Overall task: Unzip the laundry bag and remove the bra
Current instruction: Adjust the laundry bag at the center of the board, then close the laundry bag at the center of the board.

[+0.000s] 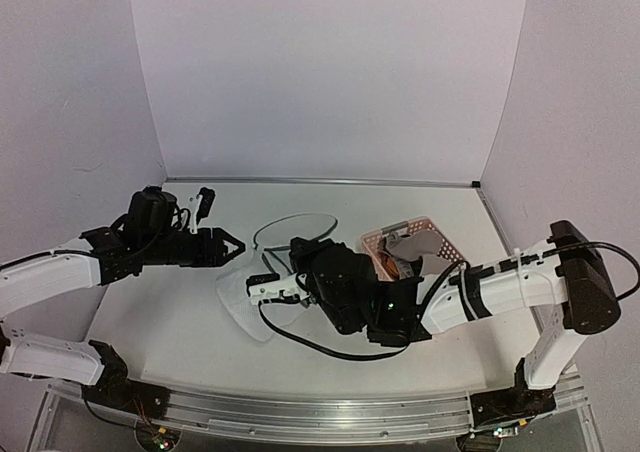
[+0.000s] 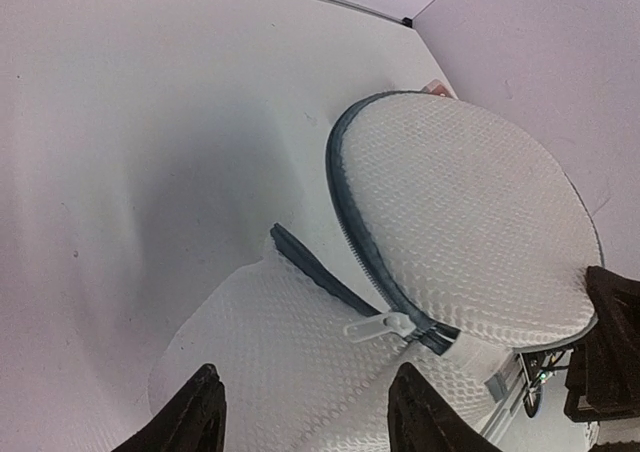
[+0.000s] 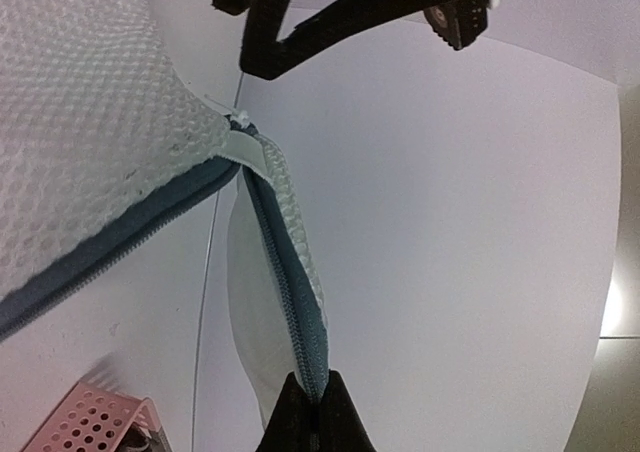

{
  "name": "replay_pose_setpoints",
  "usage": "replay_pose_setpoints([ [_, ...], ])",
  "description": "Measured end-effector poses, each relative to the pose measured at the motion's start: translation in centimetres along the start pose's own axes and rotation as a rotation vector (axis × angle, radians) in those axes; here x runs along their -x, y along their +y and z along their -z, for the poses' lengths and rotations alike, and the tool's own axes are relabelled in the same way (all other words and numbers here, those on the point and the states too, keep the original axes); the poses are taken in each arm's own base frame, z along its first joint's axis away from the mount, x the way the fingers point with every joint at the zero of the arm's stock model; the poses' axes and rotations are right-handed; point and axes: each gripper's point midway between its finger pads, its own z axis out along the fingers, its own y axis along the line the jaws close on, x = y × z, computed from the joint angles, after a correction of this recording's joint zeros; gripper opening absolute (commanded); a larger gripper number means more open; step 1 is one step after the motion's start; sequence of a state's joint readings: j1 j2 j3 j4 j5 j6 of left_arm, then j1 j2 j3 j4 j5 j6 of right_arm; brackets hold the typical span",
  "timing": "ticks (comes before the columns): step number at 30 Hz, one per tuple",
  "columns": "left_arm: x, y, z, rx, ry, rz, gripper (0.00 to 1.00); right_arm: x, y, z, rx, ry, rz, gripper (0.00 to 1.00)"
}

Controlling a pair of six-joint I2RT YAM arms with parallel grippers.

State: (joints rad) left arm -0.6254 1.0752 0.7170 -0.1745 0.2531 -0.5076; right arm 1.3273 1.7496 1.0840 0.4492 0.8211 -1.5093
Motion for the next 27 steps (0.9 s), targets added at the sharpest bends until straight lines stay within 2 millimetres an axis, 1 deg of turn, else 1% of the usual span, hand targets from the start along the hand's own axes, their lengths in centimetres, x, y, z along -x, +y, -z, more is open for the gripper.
replay_pose_setpoints([
  [4, -0.3, 0.5, 0.2, 0.021, -0.002, 0.01, 0.54, 0.4, -0.6, -0.2, -0.075, -0.007, -0.059, 0.0],
  [6, -0.1, 0.4, 0.5, 0.02, -0.013, 0.01, 0.51, 0.8, -0.5, -0.3, -0.095, -0.012, -0.081, 0.0],
  [11, -0.5, 0.9, 1.0, 0.038, -0.027, 0.017, 0.46, 2.7, 0.6, -0.8, -0.099, -0.031, -0.123, 0.0],
  [18, -2.2, 2.5, 1.6, 0.092, -0.011, 0.034, 0.42, 4.0, 1.9, -0.6, -0.088, -0.057, -0.188, 0.0],
  [22, -2.8, 3.1, 2.0, 0.113, -0.011, 0.05, 0.35, 4.6, 2.4, -0.7, -0.089, -0.075, -0.226, 0.0],
  [27, -2.7, 3.3, 2.4, 0.123, -0.025, 0.055, 0.26, 5.2, 3.5, -0.8, -0.096, -0.103, -0.248, 0.0],
])
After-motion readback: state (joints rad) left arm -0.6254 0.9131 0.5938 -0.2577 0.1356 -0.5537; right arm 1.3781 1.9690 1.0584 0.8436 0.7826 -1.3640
